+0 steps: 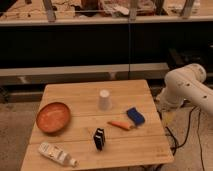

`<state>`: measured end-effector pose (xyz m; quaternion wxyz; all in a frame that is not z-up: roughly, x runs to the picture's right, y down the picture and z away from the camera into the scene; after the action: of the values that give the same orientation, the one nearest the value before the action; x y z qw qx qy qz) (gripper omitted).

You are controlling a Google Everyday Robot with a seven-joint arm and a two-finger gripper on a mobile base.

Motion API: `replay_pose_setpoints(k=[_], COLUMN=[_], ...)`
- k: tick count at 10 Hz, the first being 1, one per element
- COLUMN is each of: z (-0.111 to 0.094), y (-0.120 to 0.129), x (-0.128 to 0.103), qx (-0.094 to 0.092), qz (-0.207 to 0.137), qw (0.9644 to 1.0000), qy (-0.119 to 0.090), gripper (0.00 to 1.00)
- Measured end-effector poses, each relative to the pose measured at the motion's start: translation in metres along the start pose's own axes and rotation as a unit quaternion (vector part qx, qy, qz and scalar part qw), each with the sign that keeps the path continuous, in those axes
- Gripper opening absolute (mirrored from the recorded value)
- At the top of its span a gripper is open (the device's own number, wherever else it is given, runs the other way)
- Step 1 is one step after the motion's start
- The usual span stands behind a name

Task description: Knock the eraser over

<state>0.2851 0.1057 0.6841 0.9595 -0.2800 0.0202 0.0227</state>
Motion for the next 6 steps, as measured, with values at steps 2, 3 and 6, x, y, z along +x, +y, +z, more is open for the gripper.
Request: replay_pose_setpoints(k=[2, 3, 6], z=[0.001, 0.002, 0.004], y=[0.001, 0.003, 0.005], x=[-0.001, -0.003, -0.011], qx=[-0.001, -0.002, -0.001], qz=[-0.001, -0.003, -0.008], qw=[1.0, 1.0, 1.0], qy=[0.0, 0.0, 0.001], gripper=[0.8, 0.8, 0.8])
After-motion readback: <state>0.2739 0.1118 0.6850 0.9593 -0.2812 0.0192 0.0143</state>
